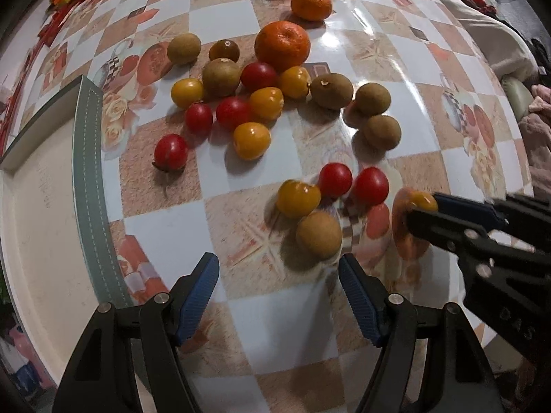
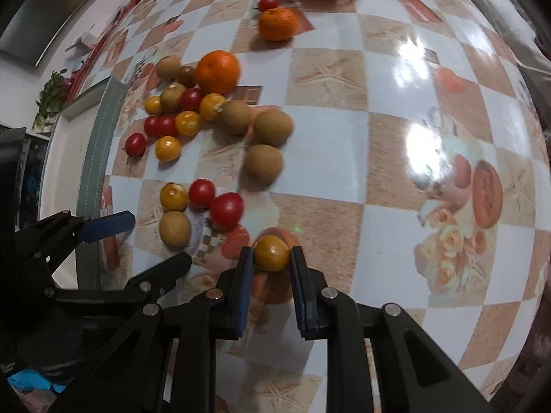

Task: Organize fruits
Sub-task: 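Grasp a yellow tomato with the right tool while the left tool reaches a brown fruit, then close the left tool on the brown round fruit while the right tool holds the tomato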

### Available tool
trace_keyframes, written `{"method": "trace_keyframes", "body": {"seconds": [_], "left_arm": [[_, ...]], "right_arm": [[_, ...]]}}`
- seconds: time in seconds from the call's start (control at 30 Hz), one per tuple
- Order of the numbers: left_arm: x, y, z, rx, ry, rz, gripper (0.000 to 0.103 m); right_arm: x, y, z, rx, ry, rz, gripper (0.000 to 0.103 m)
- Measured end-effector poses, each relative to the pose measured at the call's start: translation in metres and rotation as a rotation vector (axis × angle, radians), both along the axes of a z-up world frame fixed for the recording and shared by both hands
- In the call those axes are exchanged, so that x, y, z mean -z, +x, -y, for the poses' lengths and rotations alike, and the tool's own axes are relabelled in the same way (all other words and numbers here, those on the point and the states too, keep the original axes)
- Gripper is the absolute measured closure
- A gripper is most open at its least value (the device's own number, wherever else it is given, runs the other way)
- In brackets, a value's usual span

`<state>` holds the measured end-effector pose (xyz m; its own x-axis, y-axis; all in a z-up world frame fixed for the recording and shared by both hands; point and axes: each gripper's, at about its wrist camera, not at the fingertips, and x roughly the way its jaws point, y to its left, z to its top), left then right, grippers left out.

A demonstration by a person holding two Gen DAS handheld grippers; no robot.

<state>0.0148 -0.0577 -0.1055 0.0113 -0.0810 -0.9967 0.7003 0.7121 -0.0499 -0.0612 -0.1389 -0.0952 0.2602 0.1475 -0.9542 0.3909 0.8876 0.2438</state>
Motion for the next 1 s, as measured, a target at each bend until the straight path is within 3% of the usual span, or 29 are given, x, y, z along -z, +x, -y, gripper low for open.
{"method": "trace_keyframes", "body": {"seconds": [0.1,0.27,0.33,0.77,0.8,0.83,1.0], "left_arm": [[0.004,0.002,0.015,-0.028,0.016,0.014,0.038],[0.005,0.008,0.043,-0.065,0.042,0.026,0.055],[0.003,0.008,0.050,-0.068,0.034,0.035,0.076],[-0.025,0.026,0.013,-0.114,-0.069,0.002,0.076],[-0.029,0.028,0.010,-0.123,-0.080,-0.003,0.080],[-0.032,0.026,0.005,-0.126,-0.085,-0.005,0.091],[-0.049,0.033,-0.024,-0.157,-0.107,0.004,0.091]], "right_arm": [[-0.001,-0.004,0.004,0.007,0.013,0.000,0.080],[-0.006,-0.013,0.009,0.012,0.027,0.008,0.080],[-0.007,-0.015,0.011,0.014,0.031,0.007,0.080],[-0.023,-0.031,0.011,0.027,0.070,0.014,0.080],[-0.026,-0.030,0.009,0.024,0.072,0.018,0.080],[-0.029,-0.029,0.007,0.020,0.073,0.020,0.080],[-0.044,-0.012,-0.010,-0.018,0.077,0.032,0.080]]}}
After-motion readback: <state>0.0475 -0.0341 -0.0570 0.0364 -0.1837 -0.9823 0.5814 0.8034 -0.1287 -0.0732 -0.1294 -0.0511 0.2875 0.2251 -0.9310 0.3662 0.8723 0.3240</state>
